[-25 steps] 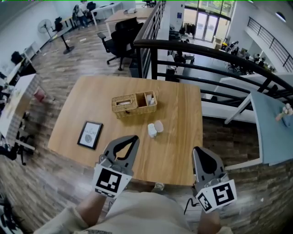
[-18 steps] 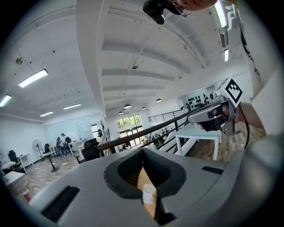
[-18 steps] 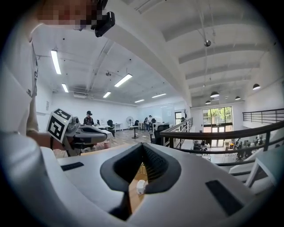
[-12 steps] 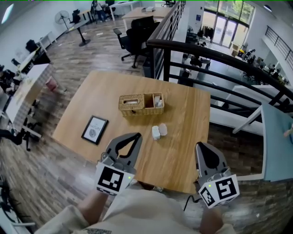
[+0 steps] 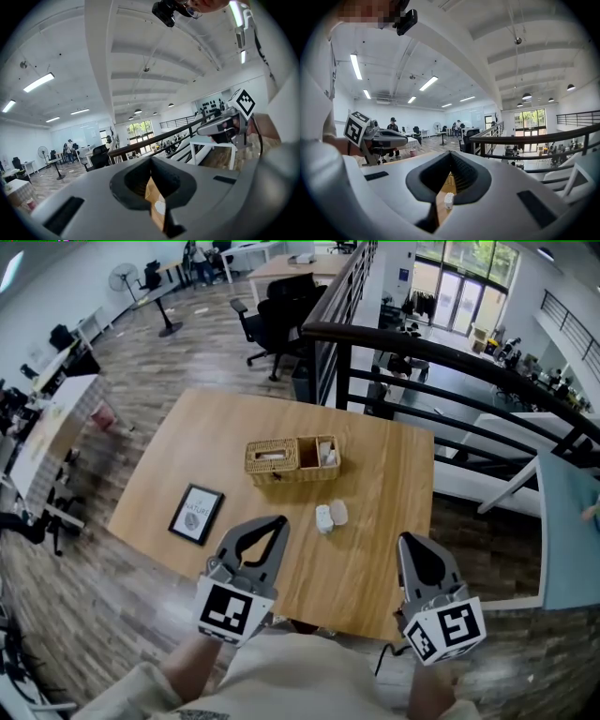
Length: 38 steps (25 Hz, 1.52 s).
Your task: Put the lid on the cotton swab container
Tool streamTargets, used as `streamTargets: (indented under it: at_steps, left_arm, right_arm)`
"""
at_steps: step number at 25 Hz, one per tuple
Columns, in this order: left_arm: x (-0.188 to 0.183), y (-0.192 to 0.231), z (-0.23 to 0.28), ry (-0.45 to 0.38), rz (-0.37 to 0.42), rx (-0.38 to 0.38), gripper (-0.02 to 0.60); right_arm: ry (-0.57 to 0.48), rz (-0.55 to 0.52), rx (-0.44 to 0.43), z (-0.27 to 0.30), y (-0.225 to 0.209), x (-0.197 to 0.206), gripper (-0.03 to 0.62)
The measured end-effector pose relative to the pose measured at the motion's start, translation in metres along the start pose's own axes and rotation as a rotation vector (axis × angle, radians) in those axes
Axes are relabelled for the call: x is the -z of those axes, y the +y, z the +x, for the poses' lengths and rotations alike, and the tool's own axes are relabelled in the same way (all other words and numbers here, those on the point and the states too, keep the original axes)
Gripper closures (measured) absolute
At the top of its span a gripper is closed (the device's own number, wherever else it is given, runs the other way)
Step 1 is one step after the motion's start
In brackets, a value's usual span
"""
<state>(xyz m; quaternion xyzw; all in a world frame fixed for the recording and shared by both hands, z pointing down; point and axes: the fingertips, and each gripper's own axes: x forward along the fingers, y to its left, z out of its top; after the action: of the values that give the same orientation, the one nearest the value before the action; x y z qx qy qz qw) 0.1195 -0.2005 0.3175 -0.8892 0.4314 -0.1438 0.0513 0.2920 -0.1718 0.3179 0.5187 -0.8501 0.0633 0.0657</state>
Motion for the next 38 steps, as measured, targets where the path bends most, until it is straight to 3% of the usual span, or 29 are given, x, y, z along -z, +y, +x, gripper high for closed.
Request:
streamTargets:
  at_steps: [4, 12, 16, 21, 29, 33, 38]
  left_arm:
    - [0.010, 0.005, 0.010, 0.008, -0.084, 0.052, 0.560]
    - [0.026, 0.037, 0.040, 0.003, -0.040, 0.038, 0.560]
    - [0.052, 0.048, 0.061, 0.047, -0.060, 0.037, 0.560]
    - [0.088, 0.053, 0.083, 0.123, -0.121, 0.078, 0.560]
    - [0.160, 0.050, 0.116, 0.238, -0.142, 0.112, 0.560]
    - [0.206, 0.047, 0.128, 0.318, -0.151, 0.115, 0.560]
    - [0.248, 0.057, 0.138, 0.360, -0.178, 0.091, 0.560]
  right_arm:
    - [0.023, -0.036, 0.013, 0.019, -0.004, 0.007, 0.568]
    - [0.065, -0.031, 0.069, 0.065, -0.031, 0.026, 0.568]
    - [0.112, -0.026, 0.080, 0.094, -0.044, 0.047, 0.568]
    - [0.143, 0.081, 0.070, 0.132, -0.059, 0.087, 0.568]
    - [0.271, 0.146, 0.086, 0.186, -0.077, 0.173, 0.568]
    - [0.347, 0.158, 0.079, 0.201, -0.080, 0.219, 0.568]
    - [0.389, 0.221, 0.119, 0.215, -0.090, 0.263, 0.568]
